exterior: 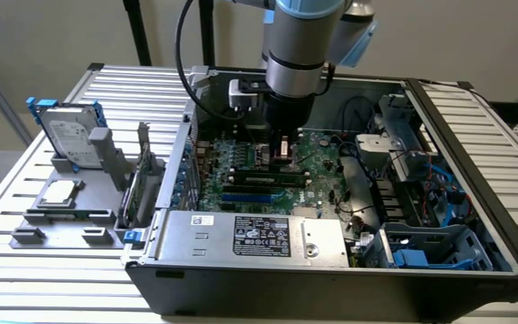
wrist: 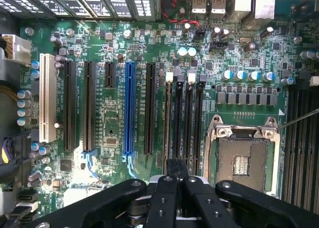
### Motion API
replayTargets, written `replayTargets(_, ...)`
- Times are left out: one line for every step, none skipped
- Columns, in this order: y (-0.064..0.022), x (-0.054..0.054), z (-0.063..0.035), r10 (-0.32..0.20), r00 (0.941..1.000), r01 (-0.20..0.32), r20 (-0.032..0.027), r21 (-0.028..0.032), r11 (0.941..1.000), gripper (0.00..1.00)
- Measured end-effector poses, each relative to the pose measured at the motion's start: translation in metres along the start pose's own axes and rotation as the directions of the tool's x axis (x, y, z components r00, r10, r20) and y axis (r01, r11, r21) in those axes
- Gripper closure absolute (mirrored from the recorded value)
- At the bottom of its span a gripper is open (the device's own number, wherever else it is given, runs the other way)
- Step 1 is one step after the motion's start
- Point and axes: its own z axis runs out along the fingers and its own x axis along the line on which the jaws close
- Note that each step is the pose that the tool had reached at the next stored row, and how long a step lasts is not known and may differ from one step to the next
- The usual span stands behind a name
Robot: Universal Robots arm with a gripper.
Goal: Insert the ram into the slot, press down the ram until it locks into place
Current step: 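Press down the ram until it locks into place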
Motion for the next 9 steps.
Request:
replayTargets(0.0000,0.0005,0.0004,0.000,1.0000,0.000,0.0000,-0.0001,1.0000,0.89)
replayTargets(0.0000,0.0010,0.0010,0.000,1.0000,0.000,0.0001,0.0000,1.0000,0.89)
replayTargets(0.0000,0.0013,0.0015,0.000,1.0000,0.000,0.0002,0.0000,1.0000,0.89)
replayTargets(-0.0001,0.0016,0.0020,0.000,1.0000,0.000,0.0002,0.0000,1.0000,0.89)
replayTargets(0.0000,0.0017,0.0024,0.000,1.0000,0.000,0.0000,-0.0001,1.0000,0.89)
replayTargets(-0.0001,0.0018,0.0030,0.000,1.0000,0.000,0.0000,-0.0001,1.0000,0.89)
replayTargets(-0.0001,0.0018,0.0036,0.000,1.0000,0.000,0.0000,-0.0001,1.0000,0.89)
replayTargets(-0.0001,0.0018,0.0043,0.000,1.0000,0.000,0.0000,-0.0001,1.0000,0.89)
replayTargets(-0.0001,0.0018,0.0049,0.000,1.0000,0.000,0.0000,-0.0001,1.0000,0.89)
